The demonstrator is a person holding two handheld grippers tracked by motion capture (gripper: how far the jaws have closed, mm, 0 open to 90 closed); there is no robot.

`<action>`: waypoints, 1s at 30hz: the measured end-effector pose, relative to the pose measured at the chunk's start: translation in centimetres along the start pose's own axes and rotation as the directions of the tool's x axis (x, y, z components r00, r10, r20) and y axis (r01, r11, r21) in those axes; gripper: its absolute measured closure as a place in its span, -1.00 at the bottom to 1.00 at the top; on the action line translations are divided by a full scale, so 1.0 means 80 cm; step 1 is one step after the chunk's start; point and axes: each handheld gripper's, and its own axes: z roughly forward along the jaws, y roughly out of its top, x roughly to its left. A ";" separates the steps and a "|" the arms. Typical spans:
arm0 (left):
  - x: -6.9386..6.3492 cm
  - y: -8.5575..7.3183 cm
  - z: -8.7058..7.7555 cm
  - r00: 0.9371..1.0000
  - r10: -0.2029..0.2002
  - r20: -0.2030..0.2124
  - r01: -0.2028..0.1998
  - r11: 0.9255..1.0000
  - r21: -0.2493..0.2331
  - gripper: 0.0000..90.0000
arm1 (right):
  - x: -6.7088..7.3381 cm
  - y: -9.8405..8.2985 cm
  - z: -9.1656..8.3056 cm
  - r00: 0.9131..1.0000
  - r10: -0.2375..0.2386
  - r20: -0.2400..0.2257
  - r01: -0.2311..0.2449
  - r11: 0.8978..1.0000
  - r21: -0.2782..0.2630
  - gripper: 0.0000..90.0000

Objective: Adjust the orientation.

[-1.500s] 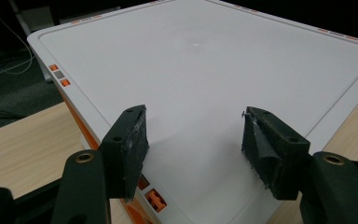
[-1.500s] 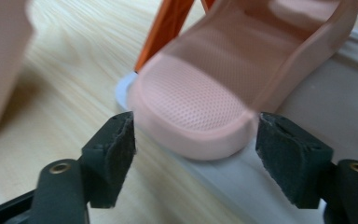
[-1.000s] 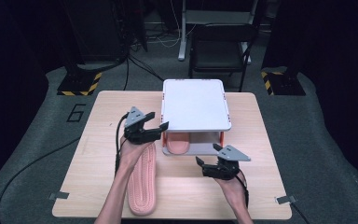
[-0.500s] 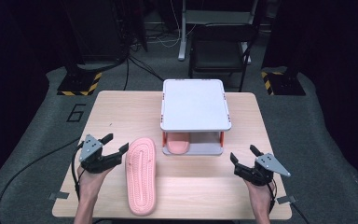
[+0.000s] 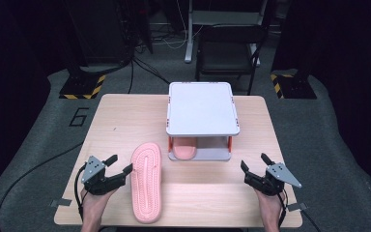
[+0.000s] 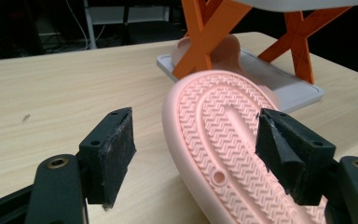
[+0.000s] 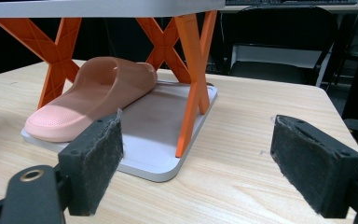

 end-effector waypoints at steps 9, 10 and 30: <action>-0.014 -0.009 0.005 0.999 -0.023 0.025 0.023 1.000 0.010 -0.38 | 0.004 -0.004 0.004 1.000 -0.011 -0.002 0.011 1.000 0.020 -0.63; -0.021 -0.008 0.008 0.999 -0.010 0.054 0.009 1.000 0.011 -0.38 | 0.005 -0.004 0.004 1.000 -0.012 -0.004 0.013 1.000 0.023 -0.63; -0.007 -0.024 0.019 0.986 -0.107 0.127 0.097 0.992 0.083 -0.47 | 0.010 -0.008 0.006 0.999 -0.038 -0.005 0.039 0.998 0.047 -0.61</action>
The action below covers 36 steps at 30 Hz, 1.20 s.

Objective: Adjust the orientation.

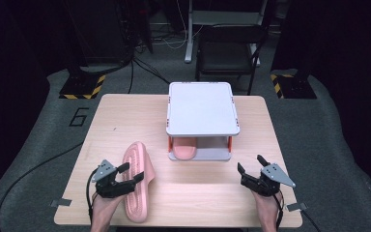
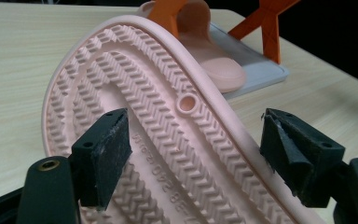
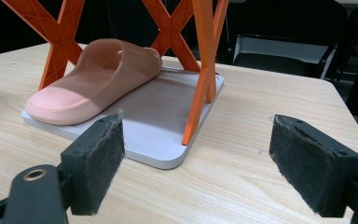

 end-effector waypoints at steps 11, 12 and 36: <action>0.025 -0.006 -0.041 0.998 -0.001 -0.070 0.001 1.000 -0.002 -0.43 | 0.000 0.000 0.000 1.000 -0.008 -0.001 0.008 1.000 0.006 -0.60; 0.025 -0.007 -0.043 0.998 -0.003 -0.058 0.003 1.000 0.000 -0.44 | 0.000 0.001 0.000 1.000 -0.010 -0.001 0.010 1.000 0.012 -0.60; -0.022 0.008 -0.039 0.971 0.226 -0.081 -0.224 0.974 0.040 -0.36 | -0.002 0.001 -0.002 1.000 -0.010 0.005 0.010 1.000 0.009 -0.59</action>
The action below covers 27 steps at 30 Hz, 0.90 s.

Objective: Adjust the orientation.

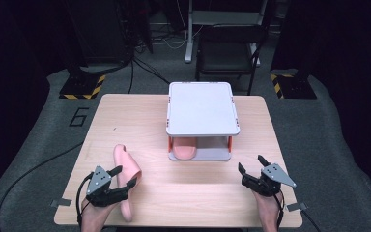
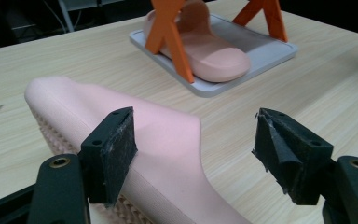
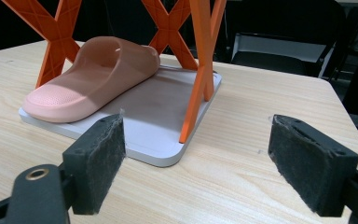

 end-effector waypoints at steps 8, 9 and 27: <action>0.035 -0.022 -0.033 0.995 -0.072 -0.076 0.072 0.997 -0.002 -0.38 | 0.000 0.000 0.000 1.000 0.000 -0.003 0.000 1.000 0.006 -0.59; 0.035 -0.022 -0.033 0.995 -0.072 -0.076 0.072 0.997 -0.002 -0.39 | 0.000 0.000 0.000 1.000 0.000 -0.003 0.000 1.000 0.006 -0.59; 0.077 -0.074 -0.021 0.967 -0.250 -0.045 0.251 0.968 0.022 -0.43 | 0.001 0.000 0.002 1.000 -0.005 -0.012 0.005 1.000 0.011 -0.59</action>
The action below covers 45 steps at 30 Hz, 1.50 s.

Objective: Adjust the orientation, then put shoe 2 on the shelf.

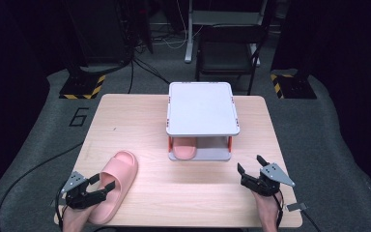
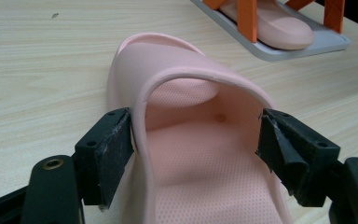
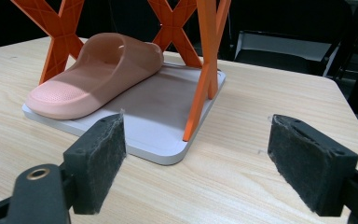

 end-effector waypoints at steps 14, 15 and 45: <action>-0.020 0.063 -0.039 0.995 0.100 0.015 -0.096 0.979 -0.178 -0.42 | -0.008 0.002 -0.007 1.000 0.022 0.018 -0.021 0.999 -0.032 -0.59; -0.019 0.064 -0.039 0.994 0.105 0.017 -0.100 0.980 -0.174 -0.42 | -0.008 0.001 -0.007 0.999 0.027 0.023 -0.027 0.999 -0.029 -0.59; 0.016 -0.008 0.009 0.995 0.100 -0.014 -0.099 0.993 0.063 0.00 | -0.008 -0.002 -0.005 1.000 0.022 0.020 -0.022 1.000 -0.009 -0.59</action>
